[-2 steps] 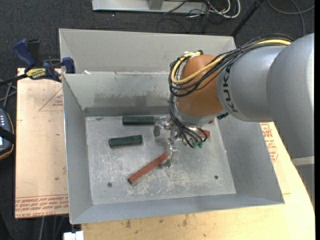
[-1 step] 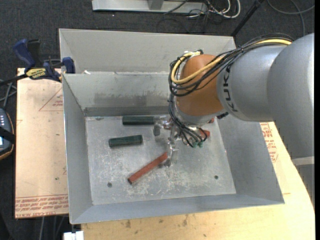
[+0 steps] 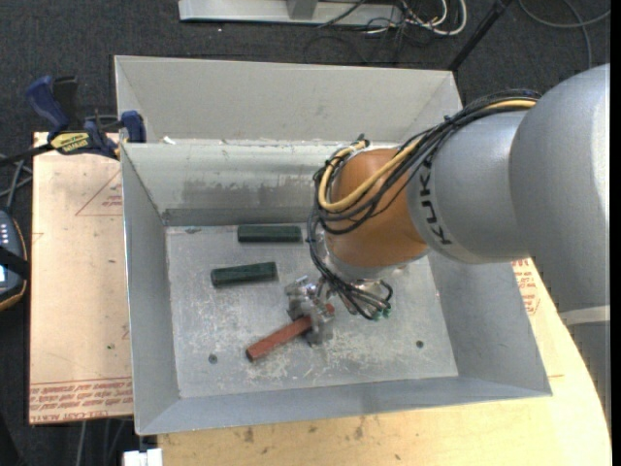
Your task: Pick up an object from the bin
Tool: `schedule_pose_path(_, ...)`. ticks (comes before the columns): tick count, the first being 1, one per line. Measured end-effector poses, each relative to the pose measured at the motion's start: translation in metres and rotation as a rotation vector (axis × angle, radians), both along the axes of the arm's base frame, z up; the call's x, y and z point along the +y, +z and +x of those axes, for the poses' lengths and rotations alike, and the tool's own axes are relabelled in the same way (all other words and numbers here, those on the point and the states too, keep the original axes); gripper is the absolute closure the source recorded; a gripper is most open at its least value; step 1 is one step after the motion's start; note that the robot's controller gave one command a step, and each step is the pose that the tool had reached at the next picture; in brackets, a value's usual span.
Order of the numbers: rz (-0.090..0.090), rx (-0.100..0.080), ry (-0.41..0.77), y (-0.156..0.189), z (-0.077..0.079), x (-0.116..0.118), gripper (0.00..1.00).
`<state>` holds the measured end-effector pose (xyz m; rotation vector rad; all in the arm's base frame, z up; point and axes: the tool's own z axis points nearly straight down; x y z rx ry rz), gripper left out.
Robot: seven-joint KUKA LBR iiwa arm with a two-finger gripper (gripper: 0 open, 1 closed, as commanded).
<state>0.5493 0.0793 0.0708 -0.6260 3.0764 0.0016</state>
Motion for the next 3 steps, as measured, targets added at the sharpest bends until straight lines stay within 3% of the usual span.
schedule_pose_path(1, 0.0, 0.0, 0.001, 0.0, 0.0, 0.0, 1.0)
schedule_pose_path(2, -0.002, 0.009, 0.018, 0.039, -0.002, 0.01, 1.0)
schedule_pose_path(3, 0.0, -0.001, 0.09, 0.169, -0.023, -0.001, 1.0)
